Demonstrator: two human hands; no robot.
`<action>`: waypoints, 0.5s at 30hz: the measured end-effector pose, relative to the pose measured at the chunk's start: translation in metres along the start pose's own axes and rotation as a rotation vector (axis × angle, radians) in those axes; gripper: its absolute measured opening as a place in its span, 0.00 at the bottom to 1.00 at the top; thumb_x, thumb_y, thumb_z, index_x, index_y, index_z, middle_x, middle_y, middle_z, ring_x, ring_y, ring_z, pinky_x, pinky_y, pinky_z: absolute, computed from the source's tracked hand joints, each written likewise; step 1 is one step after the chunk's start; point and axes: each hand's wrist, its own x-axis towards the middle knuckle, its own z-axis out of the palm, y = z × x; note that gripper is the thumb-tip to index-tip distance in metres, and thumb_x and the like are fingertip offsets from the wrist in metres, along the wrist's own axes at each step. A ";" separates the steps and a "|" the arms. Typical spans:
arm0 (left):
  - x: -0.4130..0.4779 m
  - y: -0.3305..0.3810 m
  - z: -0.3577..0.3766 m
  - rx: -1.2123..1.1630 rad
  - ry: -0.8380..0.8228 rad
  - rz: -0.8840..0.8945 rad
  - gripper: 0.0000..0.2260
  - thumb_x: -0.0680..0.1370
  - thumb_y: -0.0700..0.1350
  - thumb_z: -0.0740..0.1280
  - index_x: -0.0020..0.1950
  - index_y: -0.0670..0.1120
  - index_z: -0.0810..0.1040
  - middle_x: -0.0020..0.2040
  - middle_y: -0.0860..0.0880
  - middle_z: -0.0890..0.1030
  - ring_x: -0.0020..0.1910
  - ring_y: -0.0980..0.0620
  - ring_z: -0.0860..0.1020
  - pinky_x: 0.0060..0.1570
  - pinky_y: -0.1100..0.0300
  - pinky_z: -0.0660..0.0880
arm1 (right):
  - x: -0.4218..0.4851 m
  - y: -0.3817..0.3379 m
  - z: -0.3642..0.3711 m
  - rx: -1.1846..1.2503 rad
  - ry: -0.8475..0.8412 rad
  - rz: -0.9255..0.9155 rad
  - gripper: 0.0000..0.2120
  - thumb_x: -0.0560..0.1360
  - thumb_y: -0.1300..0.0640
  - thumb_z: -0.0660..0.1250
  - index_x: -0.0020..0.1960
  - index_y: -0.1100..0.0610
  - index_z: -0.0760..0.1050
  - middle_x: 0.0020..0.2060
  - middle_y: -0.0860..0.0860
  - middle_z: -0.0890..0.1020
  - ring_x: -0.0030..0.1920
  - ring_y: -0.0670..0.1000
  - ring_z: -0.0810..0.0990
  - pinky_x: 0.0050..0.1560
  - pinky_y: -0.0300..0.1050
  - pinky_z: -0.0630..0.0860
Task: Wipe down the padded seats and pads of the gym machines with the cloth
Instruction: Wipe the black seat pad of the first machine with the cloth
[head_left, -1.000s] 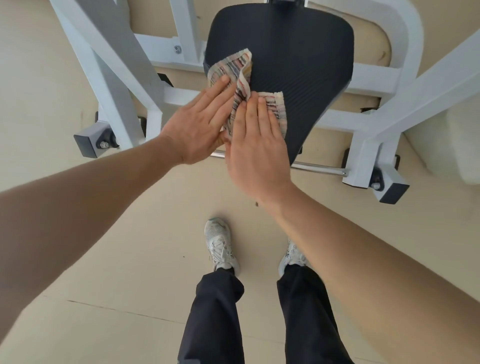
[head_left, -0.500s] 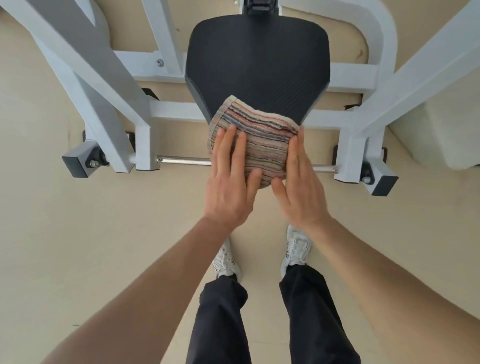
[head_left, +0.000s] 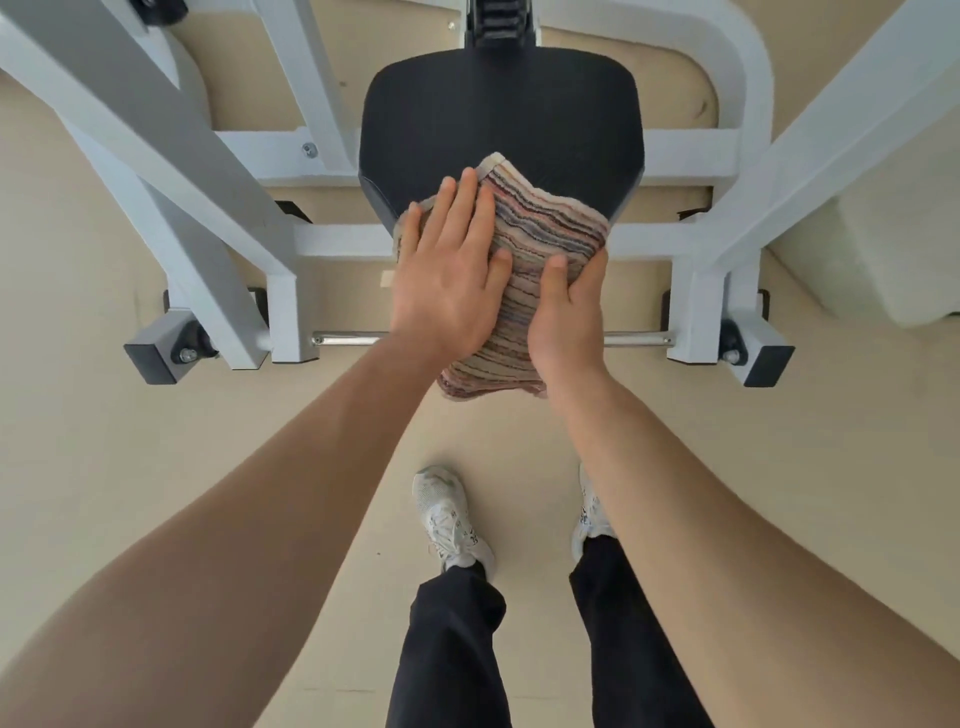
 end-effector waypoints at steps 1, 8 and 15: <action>0.012 0.004 -0.002 0.067 -0.041 0.035 0.28 0.85 0.55 0.44 0.82 0.44 0.49 0.83 0.46 0.48 0.82 0.46 0.46 0.78 0.50 0.40 | 0.018 -0.005 0.000 -0.010 0.021 0.028 0.27 0.83 0.47 0.51 0.80 0.53 0.53 0.73 0.53 0.69 0.71 0.54 0.71 0.74 0.54 0.67; 0.060 0.025 -0.003 0.061 -0.060 0.034 0.27 0.85 0.55 0.45 0.82 0.45 0.51 0.83 0.47 0.50 0.82 0.47 0.47 0.80 0.49 0.45 | 0.067 -0.019 -0.002 -0.052 0.119 0.040 0.26 0.84 0.51 0.52 0.80 0.57 0.52 0.75 0.54 0.67 0.73 0.54 0.69 0.75 0.49 0.65; -0.053 0.024 0.011 -0.752 0.168 -0.463 0.27 0.85 0.49 0.53 0.82 0.49 0.49 0.81 0.48 0.52 0.78 0.51 0.56 0.75 0.60 0.56 | -0.028 0.000 -0.001 -0.586 0.001 -0.306 0.29 0.85 0.53 0.49 0.82 0.63 0.47 0.82 0.60 0.46 0.82 0.58 0.46 0.81 0.45 0.49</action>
